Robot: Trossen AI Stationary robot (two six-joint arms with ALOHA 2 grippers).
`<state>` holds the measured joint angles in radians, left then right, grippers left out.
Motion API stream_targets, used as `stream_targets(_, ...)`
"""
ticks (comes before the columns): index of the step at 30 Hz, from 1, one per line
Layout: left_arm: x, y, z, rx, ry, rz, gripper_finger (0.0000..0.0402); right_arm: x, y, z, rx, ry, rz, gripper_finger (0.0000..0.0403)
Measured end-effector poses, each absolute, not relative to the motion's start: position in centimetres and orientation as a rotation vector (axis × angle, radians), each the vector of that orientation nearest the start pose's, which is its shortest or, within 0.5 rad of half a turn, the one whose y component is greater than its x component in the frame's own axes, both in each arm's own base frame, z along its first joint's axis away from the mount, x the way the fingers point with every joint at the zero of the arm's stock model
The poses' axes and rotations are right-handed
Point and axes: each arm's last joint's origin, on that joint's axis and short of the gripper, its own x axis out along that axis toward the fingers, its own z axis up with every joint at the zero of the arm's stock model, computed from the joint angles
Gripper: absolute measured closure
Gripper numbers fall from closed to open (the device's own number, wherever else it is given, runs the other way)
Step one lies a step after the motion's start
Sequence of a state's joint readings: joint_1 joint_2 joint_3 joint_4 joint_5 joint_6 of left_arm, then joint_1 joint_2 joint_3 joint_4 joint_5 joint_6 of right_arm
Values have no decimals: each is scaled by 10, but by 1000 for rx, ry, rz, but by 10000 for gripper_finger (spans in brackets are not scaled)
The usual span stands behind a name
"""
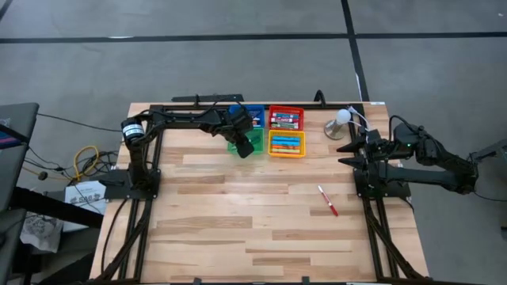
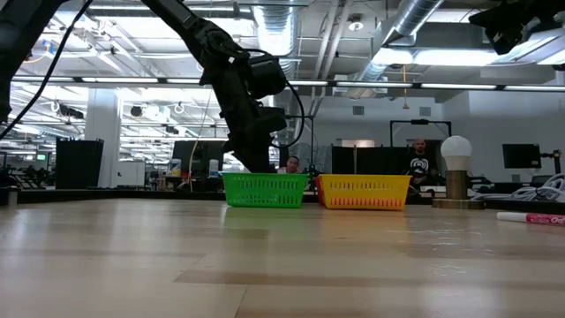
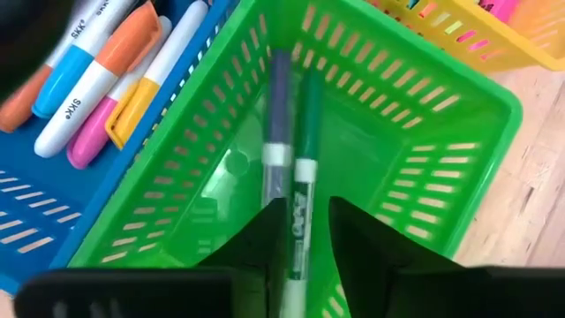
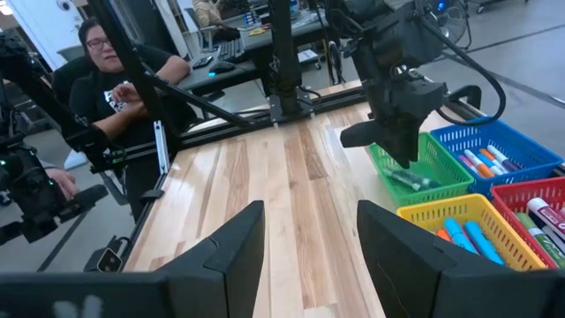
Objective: Pick & Place Markers
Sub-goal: Put the small dark blue marker pen into the green bin, then put the small red marker pen into the green bin
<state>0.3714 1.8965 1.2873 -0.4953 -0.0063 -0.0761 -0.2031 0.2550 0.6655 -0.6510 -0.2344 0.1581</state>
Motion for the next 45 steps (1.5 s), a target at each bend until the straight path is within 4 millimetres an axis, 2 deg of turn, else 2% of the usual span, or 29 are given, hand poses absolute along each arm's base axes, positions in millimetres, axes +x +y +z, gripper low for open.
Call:
stream_targets(9, 357, 139, 181, -295, 1049, 398, 280, 59, -5, 300, 209, 237, 12, 233)
stream_targets(15, 354, 136, 203, -334, 966, 425, 274, 58, -5, 300, 209, 236, 12, 233)
stream_targets(19, 350, 128, 228, -371, 881, 433, 274, 58, -5, 300, 209, 236, 12, 233)
stream_targets(26, 344, 100, 275, -448, 680, 408, 274, 58, -5, 300, 268, 237, 5, 233)
stream_targets(33, 334, 65, 316, -443, 533, 307, 274, 59, -5, 301, 321, 226, 0, 233)
stream_targets(40, 317, 33, 345, -417, 457, 203, 274, 59, -5, 301, 365, 226, -4, 233)
stream_targets(45, 310, 14, 356, -365, 430, 131, 274, 59, -5, 302, 362, 215, -3, 233)
